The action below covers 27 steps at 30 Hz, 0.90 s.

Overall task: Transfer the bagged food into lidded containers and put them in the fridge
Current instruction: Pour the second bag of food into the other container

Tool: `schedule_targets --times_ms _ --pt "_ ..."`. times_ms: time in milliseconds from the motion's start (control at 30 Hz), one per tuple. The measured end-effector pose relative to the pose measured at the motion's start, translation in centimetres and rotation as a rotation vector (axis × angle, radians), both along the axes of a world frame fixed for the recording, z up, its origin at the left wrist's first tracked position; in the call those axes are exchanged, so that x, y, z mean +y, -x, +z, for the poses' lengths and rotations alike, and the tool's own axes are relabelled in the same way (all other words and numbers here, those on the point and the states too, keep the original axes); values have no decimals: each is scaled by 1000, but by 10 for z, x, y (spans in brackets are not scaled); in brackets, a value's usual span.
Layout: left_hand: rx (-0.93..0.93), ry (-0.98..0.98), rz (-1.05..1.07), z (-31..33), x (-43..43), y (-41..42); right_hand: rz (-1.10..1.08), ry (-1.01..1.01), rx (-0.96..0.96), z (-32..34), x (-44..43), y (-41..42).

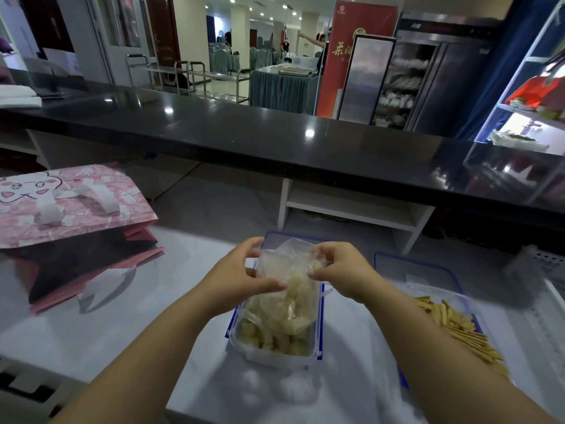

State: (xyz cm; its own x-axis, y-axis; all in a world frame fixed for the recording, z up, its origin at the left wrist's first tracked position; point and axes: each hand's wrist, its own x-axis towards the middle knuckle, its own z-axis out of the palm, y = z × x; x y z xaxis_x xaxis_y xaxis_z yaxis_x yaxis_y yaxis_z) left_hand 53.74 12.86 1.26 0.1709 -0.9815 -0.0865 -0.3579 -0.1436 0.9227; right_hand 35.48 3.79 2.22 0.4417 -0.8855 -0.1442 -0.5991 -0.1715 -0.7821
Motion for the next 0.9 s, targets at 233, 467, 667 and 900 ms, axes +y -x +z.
schedule_targets --times_ms 233,467,667,900 --pt "-193 55 121 -13 -1 -4 -110 80 -150 4 4 -5" --pt "-103 141 265 -10 0 -14 -144 270 -61 6 -3 -12" --pt "-86 142 245 -10 5 -10 -114 314 10 8 -2 -13" --pt "-223 70 166 -13 10 1 -4 546 503 14 3 -19"
